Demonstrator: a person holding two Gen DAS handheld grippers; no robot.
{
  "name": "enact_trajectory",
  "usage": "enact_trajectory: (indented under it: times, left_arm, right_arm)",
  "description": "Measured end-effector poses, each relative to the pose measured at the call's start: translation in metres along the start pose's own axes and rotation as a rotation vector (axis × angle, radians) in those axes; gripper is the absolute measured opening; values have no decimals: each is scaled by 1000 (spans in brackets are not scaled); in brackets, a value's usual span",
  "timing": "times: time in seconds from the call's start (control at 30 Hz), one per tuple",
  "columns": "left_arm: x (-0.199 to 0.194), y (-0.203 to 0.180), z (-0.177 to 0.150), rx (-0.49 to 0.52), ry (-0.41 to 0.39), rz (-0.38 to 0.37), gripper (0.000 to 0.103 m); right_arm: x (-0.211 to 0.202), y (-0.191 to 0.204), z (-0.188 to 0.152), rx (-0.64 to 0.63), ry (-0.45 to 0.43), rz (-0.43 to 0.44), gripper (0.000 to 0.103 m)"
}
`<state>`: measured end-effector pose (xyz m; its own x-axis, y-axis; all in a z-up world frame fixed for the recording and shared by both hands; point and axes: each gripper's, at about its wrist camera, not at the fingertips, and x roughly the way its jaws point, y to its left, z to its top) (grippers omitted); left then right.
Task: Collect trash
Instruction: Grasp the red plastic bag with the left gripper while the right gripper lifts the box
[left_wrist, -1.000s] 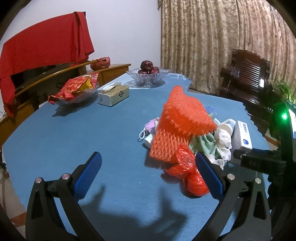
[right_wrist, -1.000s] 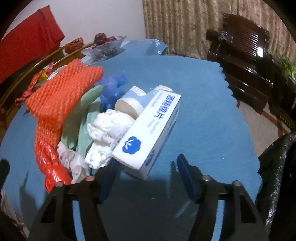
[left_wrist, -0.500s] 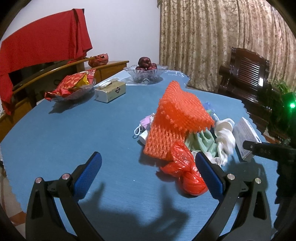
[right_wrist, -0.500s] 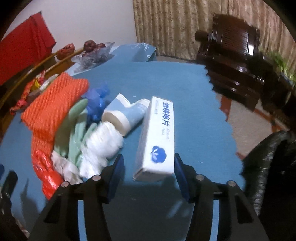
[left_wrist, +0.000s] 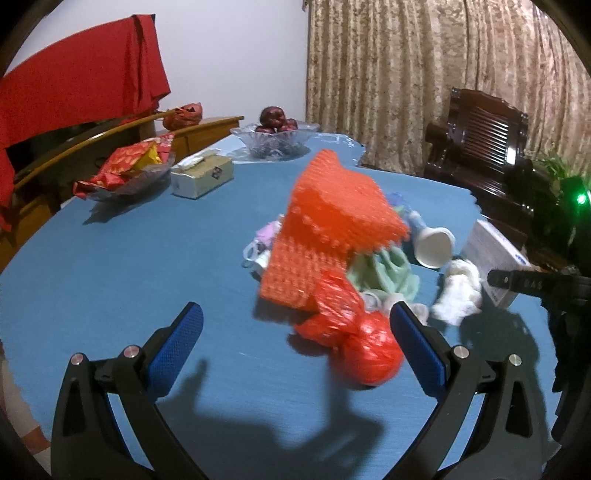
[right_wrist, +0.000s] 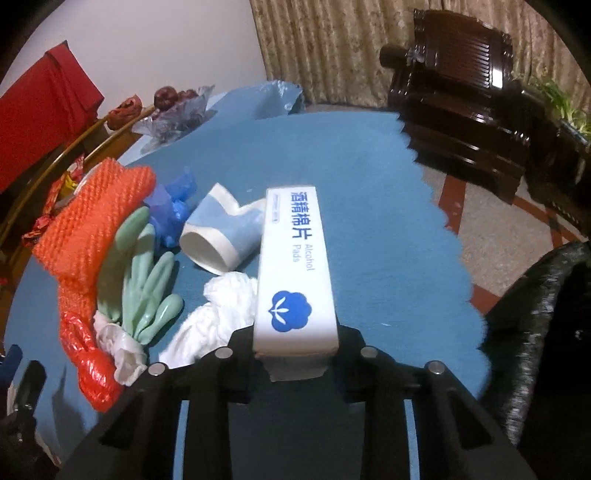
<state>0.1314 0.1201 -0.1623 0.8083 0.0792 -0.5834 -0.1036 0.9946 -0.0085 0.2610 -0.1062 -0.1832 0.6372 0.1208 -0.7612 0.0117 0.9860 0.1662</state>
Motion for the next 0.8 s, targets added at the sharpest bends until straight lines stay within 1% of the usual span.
enact_trajectory:
  times: [0.1, 0.13, 0.17, 0.23, 0.3, 0.33, 0.37, 0.43, 0.57, 0.67, 0.8]
  left_arm:
    - [2, -14, -4, 10, 9, -32, 95]
    - [4, -20, -7, 23, 12, -37, 91]
    - [7, -25, -8, 31, 18, -40, 82]
    - [15, -33, -11, 38, 51, -53, 71]
    - [24, -37, -15, 33, 80, -63, 64]
    - [27, -39, -16, 34, 90, -60, 57]
    - [31, -41, -17, 39, 102, -56, 46]
    - [36, -42, -20, 38, 125, -82, 33]
    - [28, -41, -19, 39, 104, -56, 28]
    - [13, -38, -15, 21, 83, -56, 26]
    - [-16, -40, -7, 20, 39, -78, 26]
  right_arm:
    - [-12, -5, -5, -13, -21, -29, 30]
    - [-14, -5, -6, -20, -21, -37, 30]
    - [-16, -6, -7, -27, -23, -45, 30]
    - [-21, -9, -8, -26, -26, -44, 30]
    - [-24, -13, -10, -22, -28, -43, 30]
    - [-26, -14, -11, -20, -29, -42, 30]
    - [-27, -16, -11, -19, -29, -41, 30]
    - [-30, -18, -12, -19, -29, -37, 30]
    - [-40, -18, -16, -27, -39, -24, 30]
    - [-53, -19, -17, -38, -63, -8, 30]
    - [-71, -18, -16, -55, -99, 3, 30]
